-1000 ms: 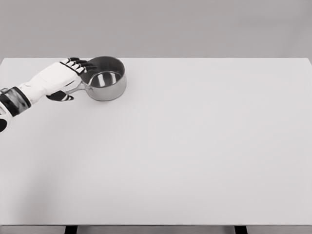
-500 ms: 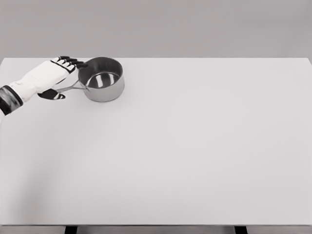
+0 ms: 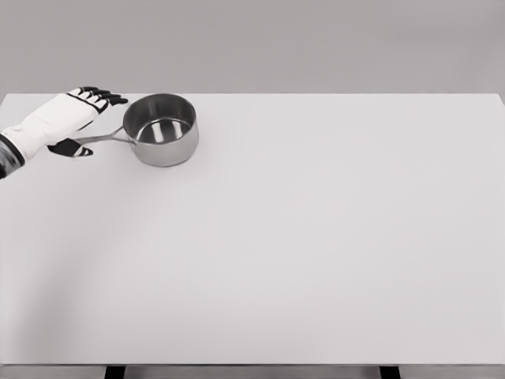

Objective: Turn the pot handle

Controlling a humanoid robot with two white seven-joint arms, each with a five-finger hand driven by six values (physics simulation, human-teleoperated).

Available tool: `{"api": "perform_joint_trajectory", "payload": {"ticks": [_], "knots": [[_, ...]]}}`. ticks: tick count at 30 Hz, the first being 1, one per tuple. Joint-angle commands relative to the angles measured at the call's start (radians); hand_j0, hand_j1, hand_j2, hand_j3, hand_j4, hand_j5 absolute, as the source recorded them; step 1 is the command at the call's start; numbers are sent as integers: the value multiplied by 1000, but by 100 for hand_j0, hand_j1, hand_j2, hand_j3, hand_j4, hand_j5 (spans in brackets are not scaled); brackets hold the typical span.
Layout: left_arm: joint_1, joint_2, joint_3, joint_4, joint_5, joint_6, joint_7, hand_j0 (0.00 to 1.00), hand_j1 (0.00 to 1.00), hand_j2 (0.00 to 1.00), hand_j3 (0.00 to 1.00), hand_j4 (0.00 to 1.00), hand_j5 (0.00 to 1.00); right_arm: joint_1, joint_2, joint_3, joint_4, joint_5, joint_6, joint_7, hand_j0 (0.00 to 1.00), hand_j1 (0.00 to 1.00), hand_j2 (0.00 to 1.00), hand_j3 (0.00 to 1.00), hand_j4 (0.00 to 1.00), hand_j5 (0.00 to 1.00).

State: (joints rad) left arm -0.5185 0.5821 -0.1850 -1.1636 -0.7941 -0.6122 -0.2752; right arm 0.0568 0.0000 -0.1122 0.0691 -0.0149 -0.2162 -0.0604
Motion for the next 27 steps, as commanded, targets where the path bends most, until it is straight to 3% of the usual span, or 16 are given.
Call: {"api": "perform_joint_trajectory", "payload": {"ticks": [1,27], "knots": [[-2,1,2,12,4,1,1,100,100,100,100,100,100,0,0,0,0,0,0,-1,100,100,100,100,100,100],[-72,-13,-1,127,-23,1,1,100,100,100,100,100,100,0,0,0,0,0,0,-1,100,100,100,100,100,100]]}}
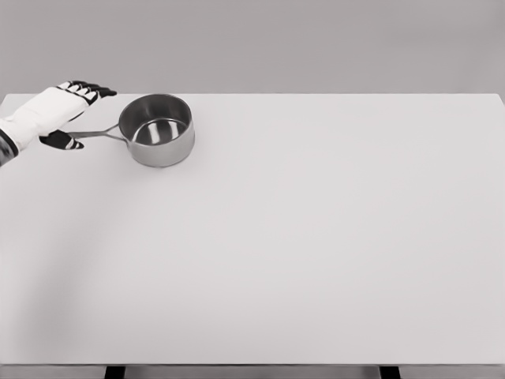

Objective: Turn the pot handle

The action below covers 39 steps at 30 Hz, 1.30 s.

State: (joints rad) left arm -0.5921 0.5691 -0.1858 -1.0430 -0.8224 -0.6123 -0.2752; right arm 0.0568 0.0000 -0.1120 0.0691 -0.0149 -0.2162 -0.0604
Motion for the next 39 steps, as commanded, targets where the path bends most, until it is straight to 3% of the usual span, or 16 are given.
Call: {"api": "perform_joint_trajectory", "payload": {"ticks": [1,25,39], "knots": [[0,-2,0,8,5,1,1,100,100,100,100,100,100,0,0,0,0,0,0,1,100,100,100,100,100,100],[-75,-43,-8,118,-52,1,7,100,100,100,100,100,100,0,0,0,0,0,0,-1,100,100,100,100,100,100],[-92,-38,-6,139,-66,1,7,100,100,100,100,100,100,0,0,0,0,0,0,1,100,100,100,100,100,100]]}}
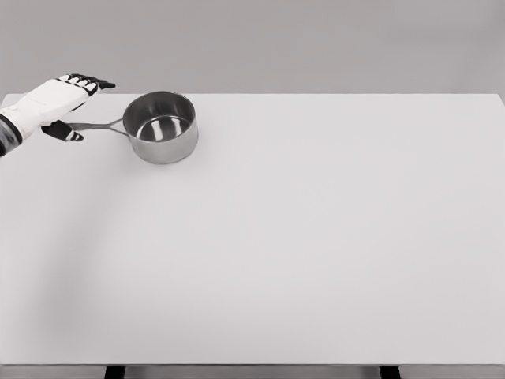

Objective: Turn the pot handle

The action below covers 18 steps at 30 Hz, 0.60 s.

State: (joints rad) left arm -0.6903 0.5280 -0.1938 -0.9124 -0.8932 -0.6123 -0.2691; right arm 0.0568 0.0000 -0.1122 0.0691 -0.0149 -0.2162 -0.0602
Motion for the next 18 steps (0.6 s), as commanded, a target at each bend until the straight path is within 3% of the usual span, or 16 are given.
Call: {"api": "perform_joint_trajectory", "payload": {"ticks": [1,18], "knots": [[-2,1,1,18,5,1,1,100,100,100,100,100,100,0,0,-1,0,0,0,0,100,100,100,100,100,100],[-37,0,1,52,-15,1,2,100,100,100,100,100,100,0,0,-1,0,0,0,0,100,100,100,100,100,100]]}}
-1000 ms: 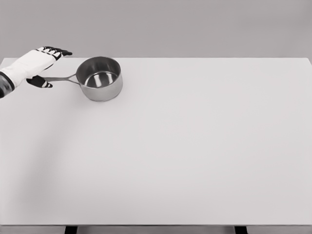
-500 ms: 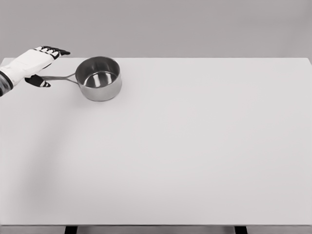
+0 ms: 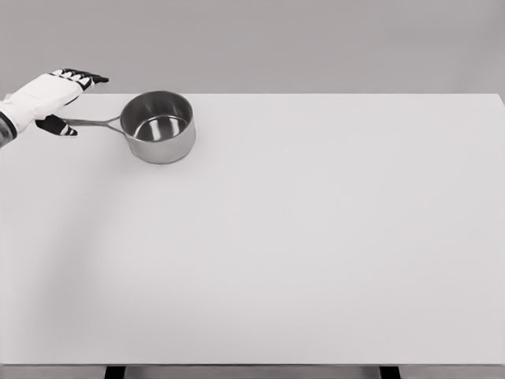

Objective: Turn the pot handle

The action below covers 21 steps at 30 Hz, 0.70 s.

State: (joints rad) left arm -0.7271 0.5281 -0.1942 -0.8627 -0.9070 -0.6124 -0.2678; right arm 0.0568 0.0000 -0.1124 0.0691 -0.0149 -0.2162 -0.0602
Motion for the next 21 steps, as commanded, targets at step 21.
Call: {"api": "perform_joint_trajectory", "payload": {"ticks": [21], "knots": [[-52,-30,-4,36,-39,2,1,100,100,100,100,100,100,0,0,-1,0,0,0,-1,100,100,100,100,100,100]]}}
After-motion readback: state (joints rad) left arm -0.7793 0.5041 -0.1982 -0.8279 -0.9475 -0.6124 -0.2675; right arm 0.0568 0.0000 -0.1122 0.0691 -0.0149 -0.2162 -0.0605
